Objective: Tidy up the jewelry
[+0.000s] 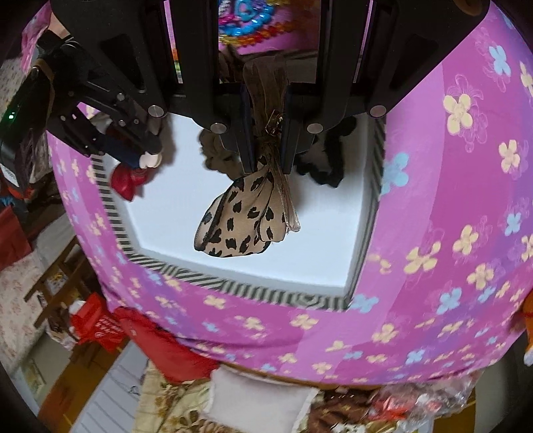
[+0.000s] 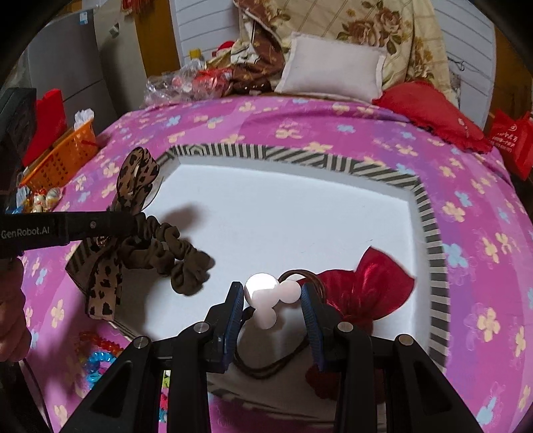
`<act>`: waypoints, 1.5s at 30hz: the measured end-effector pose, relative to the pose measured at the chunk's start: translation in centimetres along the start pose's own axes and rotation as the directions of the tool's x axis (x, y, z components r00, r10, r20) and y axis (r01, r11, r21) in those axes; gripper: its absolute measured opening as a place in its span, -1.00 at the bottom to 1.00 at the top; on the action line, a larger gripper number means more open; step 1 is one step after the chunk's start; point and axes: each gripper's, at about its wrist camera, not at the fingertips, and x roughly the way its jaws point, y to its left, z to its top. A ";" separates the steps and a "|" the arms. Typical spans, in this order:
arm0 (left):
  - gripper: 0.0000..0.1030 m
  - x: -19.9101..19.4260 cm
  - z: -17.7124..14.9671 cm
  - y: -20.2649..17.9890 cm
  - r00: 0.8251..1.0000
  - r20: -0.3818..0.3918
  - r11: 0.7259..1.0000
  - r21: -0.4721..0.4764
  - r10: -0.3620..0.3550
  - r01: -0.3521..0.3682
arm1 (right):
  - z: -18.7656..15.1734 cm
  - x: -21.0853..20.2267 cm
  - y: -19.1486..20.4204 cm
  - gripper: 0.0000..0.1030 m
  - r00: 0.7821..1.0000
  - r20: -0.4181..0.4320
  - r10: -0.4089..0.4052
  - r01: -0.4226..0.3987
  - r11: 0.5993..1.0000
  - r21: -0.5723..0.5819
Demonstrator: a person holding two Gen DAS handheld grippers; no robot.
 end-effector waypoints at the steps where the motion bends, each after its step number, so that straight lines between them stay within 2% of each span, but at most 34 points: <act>1: -0.73 0.3 -0.1 0.2 1.000 -0.006 1.000 -0.005 0.007 -0.007 | 0.0 0.2 0.1 -0.33 1.000 -0.005 0.003 -0.003 1.000 0.000; 5: -0.73 0.9 -0.3 1.0 0.999 -0.021 0.999 -0.033 0.030 -0.030 | -0.2 1.3 0.1 -0.33 0.999 -0.036 0.016 -0.015 1.000 0.017; 8: -0.52 1.2 -0.3 1.6 0.999 -0.032 0.997 -0.065 0.029 -0.031 | -0.3 1.4 0.0 -0.33 0.999 -0.040 0.019 -0.018 0.999 0.033; 9: -0.29 1.2 -0.3 1.7 0.999 -0.030 0.997 -0.069 0.024 -0.026 | -0.4 1.4 0.0 -0.32 0.999 -0.043 0.019 -0.018 0.999 0.038; 10: 0.03 1.0 -0.3 1.7 0.999 -0.026 0.997 -0.075 0.018 -0.020 | -0.4 1.3 0.0 -0.13 0.999 -0.045 0.019 -0.017 0.999 0.044; 11: 0.17 0.8 -0.4 1.9 1.000 -0.020 0.996 -0.084 0.010 -0.011 | -0.4 1.2 -0.1 0.11 0.999 -0.039 0.018 -0.016 0.999 0.051; 12: 0.31 0.4 -0.4 2.0 1.000 -0.011 0.996 -0.094 -0.003 0.002 | -0.5 1.0 -0.2 0.20 0.999 -0.030 0.018 -0.017 0.998 0.061; 13: 0.35 -0.1 -0.4 2.1 1.000 0.003 0.994 -0.104 -0.022 0.022 | -0.6 0.7 -0.3 0.24 1.000 -0.021 0.022 -0.021 0.997 0.073; 15: 0.38 -1.2 -0.5 2.1 0.999 0.020 0.994 -0.101 -0.037 0.039 | -0.8 -0.1 -0.7 0.24 0.999 0.000 0.044 -0.044 0.993 0.108; 19: 0.39 -3.3 -0.9 1.9 0.999 0.047 0.997 -0.077 -0.017 0.020 | -1.1 -2.1 -0.5 0.24 0.998 0.035 0.055 -0.059 0.991 0.124; 22: 0.39 -4.9 -1.8 1.7 0.997 0.071 0.999 -0.044 0.024 -0.021 | -1.6 -3.9 0.3 0.25 0.997 0.065 0.040 -0.047 0.994 0.100; 25: 0.39 -6.2 -3.3 1.2 0.993 0.093 0.998 -0.002 0.068 -0.068 | -2.4 -5.5 1.0 0.40 0.996 0.086 0.033 -0.040 0.995 0.089; 27: 0.39 -6.9 -4.6 1.1 0.991 0.101 0.996 0.017 0.086 -0.089 | -3.0 -6.4 1.5 0.41 0.995 0.096 0.025 -0.033 0.996 0.085; 36: 0.39 -8.4 -9.6 0.8 0.980 0.121 0.985 0.052 0.157 -0.165 | -6.2 -8.2 2.4 0.41 0.996 0.087 0.011 -0.020 0.994 0.103; 45: 0.39 -9.6 -12.0 0.2 0.973 0.152 0.982 0.052 0.173 -0.183 | -8.7 -10.0 2.5 0.42 0.995 0.097 0.009 -0.023 0.990 0.142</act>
